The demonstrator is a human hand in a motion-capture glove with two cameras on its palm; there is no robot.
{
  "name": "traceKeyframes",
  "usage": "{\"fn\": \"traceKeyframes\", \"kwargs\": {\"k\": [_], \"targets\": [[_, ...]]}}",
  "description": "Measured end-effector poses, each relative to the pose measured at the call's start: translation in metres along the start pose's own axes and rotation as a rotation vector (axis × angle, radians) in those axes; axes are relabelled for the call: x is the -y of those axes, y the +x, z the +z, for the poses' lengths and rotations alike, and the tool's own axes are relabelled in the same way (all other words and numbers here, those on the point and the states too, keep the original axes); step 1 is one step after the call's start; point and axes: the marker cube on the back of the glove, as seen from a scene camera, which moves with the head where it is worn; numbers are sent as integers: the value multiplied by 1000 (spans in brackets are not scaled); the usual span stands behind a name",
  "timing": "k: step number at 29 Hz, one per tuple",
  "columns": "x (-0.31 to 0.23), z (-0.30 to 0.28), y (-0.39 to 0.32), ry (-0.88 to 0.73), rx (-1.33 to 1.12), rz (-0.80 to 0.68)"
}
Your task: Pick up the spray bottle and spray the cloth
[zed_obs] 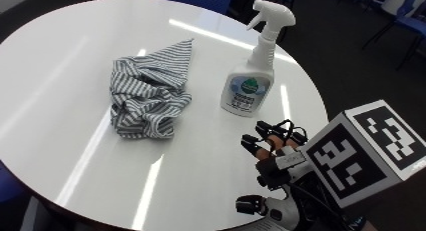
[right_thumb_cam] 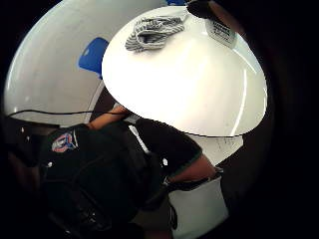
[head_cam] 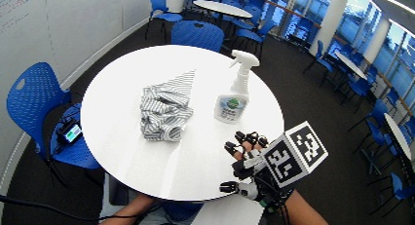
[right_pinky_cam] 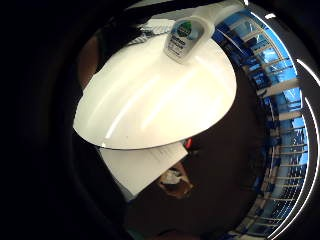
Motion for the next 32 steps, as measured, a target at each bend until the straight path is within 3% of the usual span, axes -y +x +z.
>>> {"fn": "traceKeyframes", "kwargs": {"k": [19, 32], "targets": [[16, 13, -5, -26, 26, 8], [80, 24, 17, 139, 131, 127]]}}
